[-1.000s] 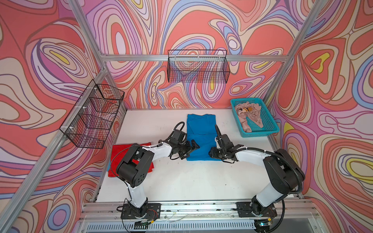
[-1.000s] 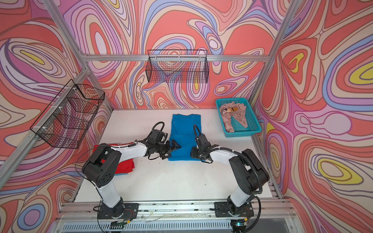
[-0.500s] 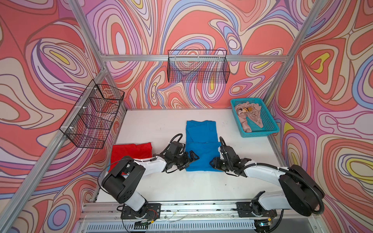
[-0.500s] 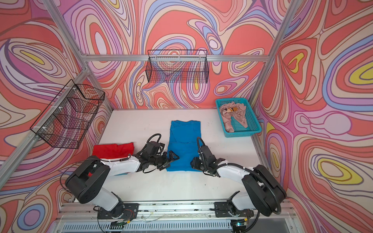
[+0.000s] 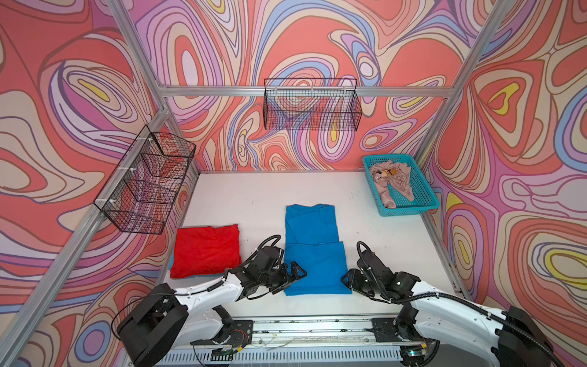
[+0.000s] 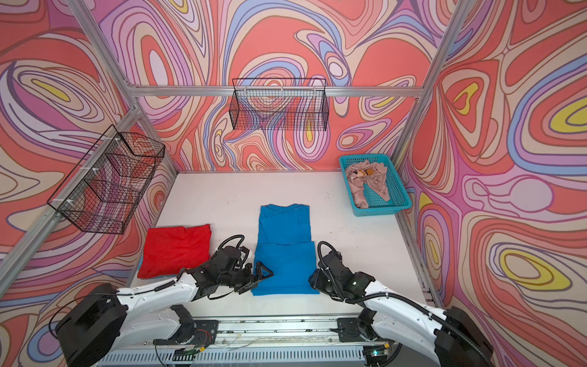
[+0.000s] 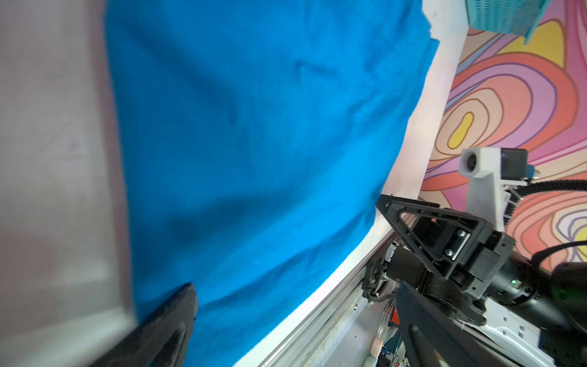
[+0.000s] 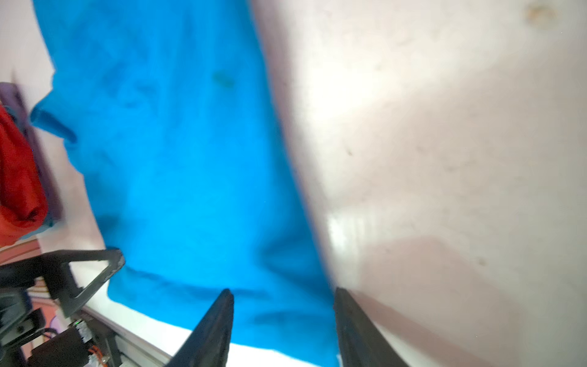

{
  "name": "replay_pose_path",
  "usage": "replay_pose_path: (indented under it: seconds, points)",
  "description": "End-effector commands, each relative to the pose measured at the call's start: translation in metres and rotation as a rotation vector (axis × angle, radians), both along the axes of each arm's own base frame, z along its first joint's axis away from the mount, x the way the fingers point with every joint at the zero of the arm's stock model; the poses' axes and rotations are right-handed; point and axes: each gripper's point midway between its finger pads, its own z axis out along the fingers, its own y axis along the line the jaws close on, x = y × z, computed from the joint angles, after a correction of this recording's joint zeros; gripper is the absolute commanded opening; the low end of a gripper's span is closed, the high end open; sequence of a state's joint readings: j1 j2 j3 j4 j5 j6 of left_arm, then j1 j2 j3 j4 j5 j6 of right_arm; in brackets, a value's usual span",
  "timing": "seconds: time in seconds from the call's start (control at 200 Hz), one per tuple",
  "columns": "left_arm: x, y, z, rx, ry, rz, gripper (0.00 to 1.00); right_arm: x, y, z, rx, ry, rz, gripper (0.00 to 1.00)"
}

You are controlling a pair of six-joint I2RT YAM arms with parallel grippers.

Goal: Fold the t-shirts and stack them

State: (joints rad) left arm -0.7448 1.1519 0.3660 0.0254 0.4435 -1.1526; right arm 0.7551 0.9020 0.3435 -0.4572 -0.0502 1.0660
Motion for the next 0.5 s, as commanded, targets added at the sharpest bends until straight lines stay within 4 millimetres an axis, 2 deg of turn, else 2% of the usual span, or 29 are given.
replay_pose_path:
  seconds: [0.0, 0.11, 0.19, 0.346, 0.416, 0.496]
  points:
    - [-0.040, 0.058, -0.037, 0.297, 0.183, 0.028, 1.00, -0.008, -0.028, 0.006, -0.141, 0.043, -0.055, 0.56]
    - [-0.037, 0.062, -0.009, 0.316, 0.140, 0.017, 1.00, -0.009, -0.032, 0.016, -0.179, 0.055, -0.050, 0.58]
    - [-0.043, 0.069, 0.001, 0.334, 0.141, 0.011, 1.00, -0.016, -0.033, 0.014, -0.184, 0.089, -0.037, 0.59]
    - [-0.060, 0.093, 0.004, 0.396, 0.148, 0.006, 1.00, -0.026, -0.022, 0.018, -0.147, 0.103, -0.025, 0.59]
    - [-0.066, 0.104, 0.001, 0.431, 0.144, 0.011, 1.00, -0.030, -0.012, 0.019, -0.123, 0.108, -0.012, 0.59]
    - [-0.072, 0.108, -0.006, 0.432, 0.158, 0.010, 1.00, -0.035, 0.002, 0.018, -0.101, 0.111, 0.009, 0.59]
